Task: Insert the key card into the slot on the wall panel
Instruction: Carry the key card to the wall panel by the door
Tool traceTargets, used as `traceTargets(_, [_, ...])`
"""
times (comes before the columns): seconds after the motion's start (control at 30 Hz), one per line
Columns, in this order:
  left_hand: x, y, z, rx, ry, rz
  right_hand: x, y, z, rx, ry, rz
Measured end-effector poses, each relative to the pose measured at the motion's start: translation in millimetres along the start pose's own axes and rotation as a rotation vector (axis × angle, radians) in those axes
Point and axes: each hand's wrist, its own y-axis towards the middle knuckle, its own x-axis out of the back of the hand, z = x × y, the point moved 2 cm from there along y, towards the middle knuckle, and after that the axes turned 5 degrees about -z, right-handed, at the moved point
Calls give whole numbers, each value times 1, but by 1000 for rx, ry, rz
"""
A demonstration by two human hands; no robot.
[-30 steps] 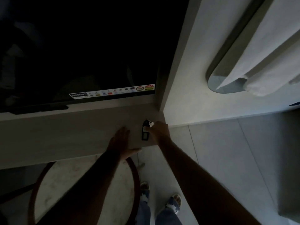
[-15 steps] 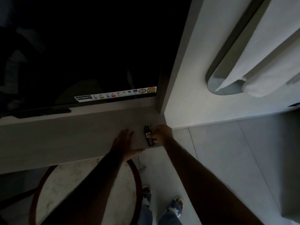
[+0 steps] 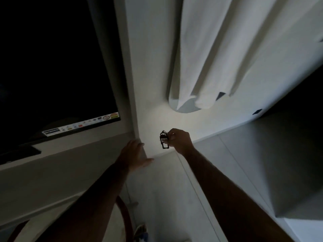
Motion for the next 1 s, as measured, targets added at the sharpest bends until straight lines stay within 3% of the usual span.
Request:
traceTargets(0.73, [89, 60, -342, -522, 3, -234, 382, -70, -43, 46, 410, -500])
traceTargets(1.0, [97, 93, -440, -605, -29, -295, 484, -75, -67, 65, 482, -594])
